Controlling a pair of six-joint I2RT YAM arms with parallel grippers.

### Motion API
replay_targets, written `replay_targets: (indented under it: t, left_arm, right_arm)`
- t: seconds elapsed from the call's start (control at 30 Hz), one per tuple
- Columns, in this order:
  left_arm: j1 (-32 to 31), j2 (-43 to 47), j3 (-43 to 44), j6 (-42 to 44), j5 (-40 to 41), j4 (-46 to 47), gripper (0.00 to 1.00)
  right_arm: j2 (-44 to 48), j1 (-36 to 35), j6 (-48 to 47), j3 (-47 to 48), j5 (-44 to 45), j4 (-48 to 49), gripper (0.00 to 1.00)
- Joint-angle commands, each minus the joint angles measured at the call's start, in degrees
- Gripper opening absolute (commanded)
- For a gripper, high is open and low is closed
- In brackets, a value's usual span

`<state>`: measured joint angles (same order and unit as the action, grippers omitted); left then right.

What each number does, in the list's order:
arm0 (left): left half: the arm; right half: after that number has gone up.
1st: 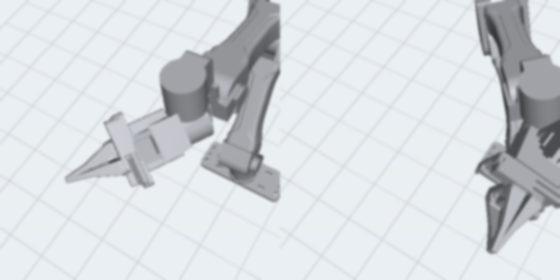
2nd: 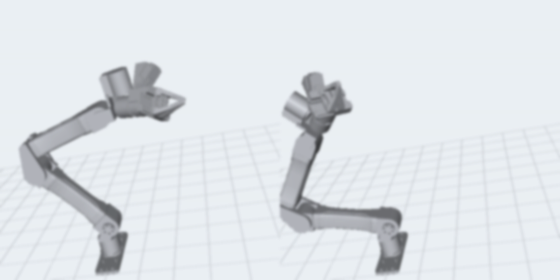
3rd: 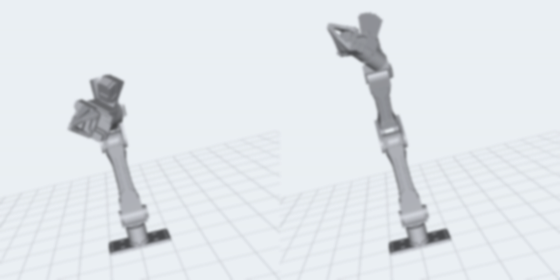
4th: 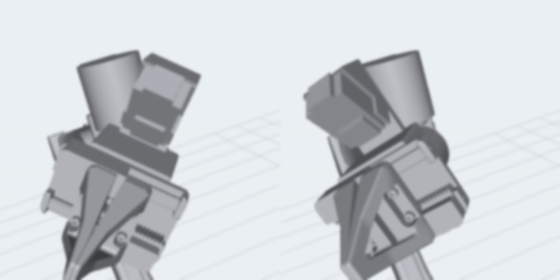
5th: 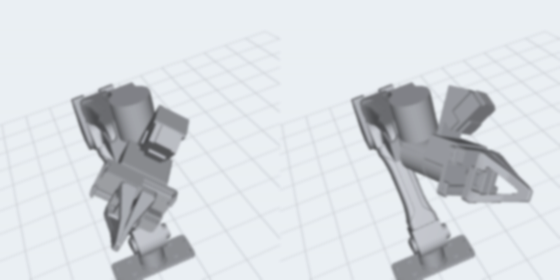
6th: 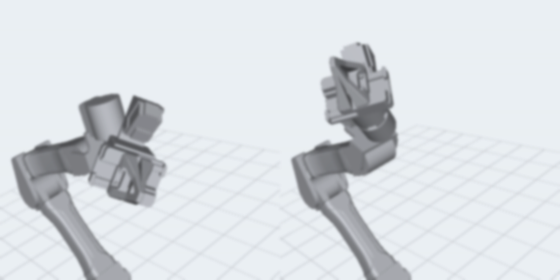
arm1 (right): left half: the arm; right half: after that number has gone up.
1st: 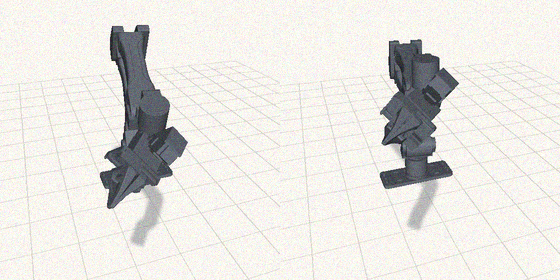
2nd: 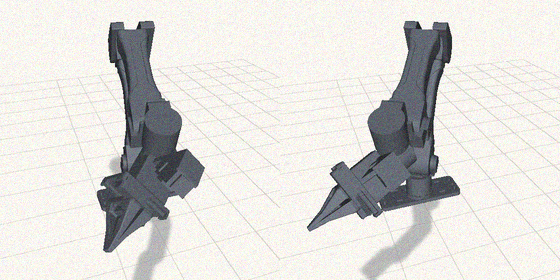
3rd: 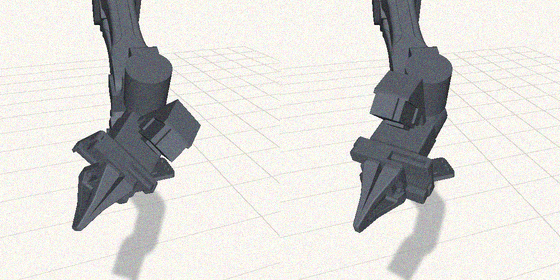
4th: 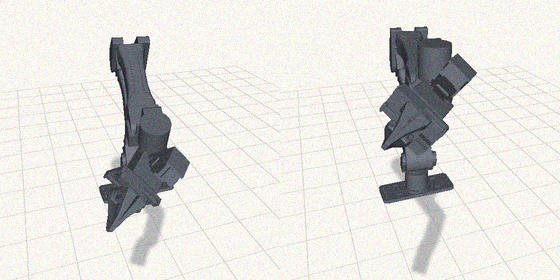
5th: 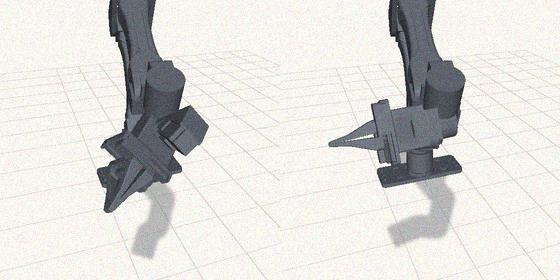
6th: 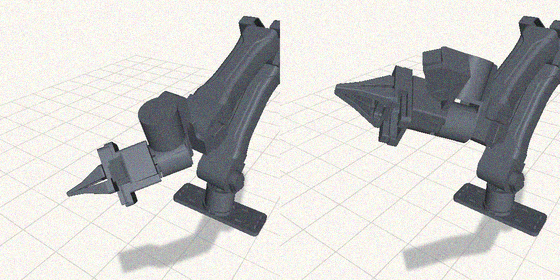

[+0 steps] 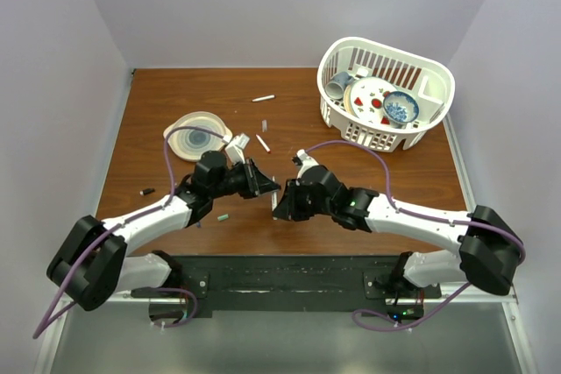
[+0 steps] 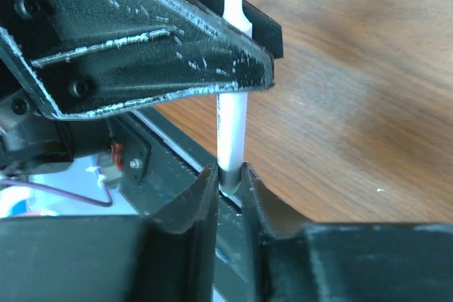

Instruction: Insert the pens into the pen caps

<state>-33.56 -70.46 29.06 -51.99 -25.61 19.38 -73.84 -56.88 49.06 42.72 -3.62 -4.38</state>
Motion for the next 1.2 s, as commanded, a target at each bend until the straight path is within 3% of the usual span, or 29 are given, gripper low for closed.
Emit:
replay_targets:
  t: [0.0, 0.1, 0.4, 0.47, 0.57, 0.6, 0.63, 0.67, 0.77, 0.87, 0.97, 1.0, 1.07, 1.1, 1.17]
  left_arm:
    - [-0.10, 2.51, -2.07, -0.66, -4.70, 6.45, 0.00]
    - [-0.01, 3.74, -2.60, -1.62, -7.08, 7.95, 0.00]
    - [-0.01, 7.35, -3.57, -5.49, -10.86, 13.04, 0.00]
    - [-0.10, 7.44, -3.83, -7.33, -11.57, 14.46, 0.00]
    - [-0.01, 7.70, -4.36, -8.83, -12.45, 16.48, 0.00]
    - [-0.10, 7.96, -4.27, -8.92, -11.93, 15.61, 0.00]
    - [-0.01, 8.75, -3.84, -8.23, -10.97, 13.60, 0.00]
    - [-0.01, 9.28, -2.36, -7.26, -9.65, 7.93, 0.23]
    - [0.16, 11.83, 0.90, -4.00, -3.50, -0.45, 0.67]
    - [0.16, 14.38, 5.89, -1.11, 3.96, -16.32, 0.87]
    - [0.43, 15.70, 12.57, 3.90, 15.90, -33.01, 0.94]
    - [0.43, 15.87, 13.99, 4.95, 24.55, -36.74, 0.94]
    - [0.78, 15.79, 17.85, 1.21, 33.47, -48.91, 0.95]
    - [0.95, 15.70, 18.83, -4.03, 39.08, -52.04, 0.92]
    - [1.13, 15.87, 20.50, -10.38, 42.82, -58.62, 0.82]
  right_arm:
    - [3.26, -0.16, 1.04, -2.37, -6.21, 11.57, 0.36]
    - [5.55, -0.16, 1.83, -5.80, -7.19, 15.63, 0.39]
    - [6.52, -0.25, 2.18, -7.83, -9.74, 20.29, 0.34]
    - [6.69, -0.16, 2.62, -8.00, -10.00, 21.69, 0.27]
    - [7.48, -0.16, 2.62, -8.27, -9.57, 21.61, 0.00]
    - [8.70, -0.16, 2.62, -8.53, -8.61, 21.35, 0.00]
    - [9.41, -0.16, 2.45, -8.62, -7.99, 21.08, 0.00]
    - [10.12, -0.25, 2.18, -8.62, -7.11, 19.25, 0.00]
    - [12.93, -0.16, 1.83, -7.83, -3.86, 14.43, 0.00]
    - [14.69, -0.16, 0.87, -6.86, -2.10, 10.64, 0.00]
    - [16.10, -0.16, -0.19, -5.98, -1.04, 7.47, 0.00]
    - [16.71, -0.16, -0.28, -6.07, -0.87, 7.11, 0.00]
    - [18.11, -0.16, -0.54, -6.16, 0.27, 5.80, 0.00]
    - [18.47, -0.25, -0.72, -5.98, 0.54, 5.35, 0.00]
    - [18.82, -0.25, -1.42, -5.72, 1.07, 4.56, 0.00]
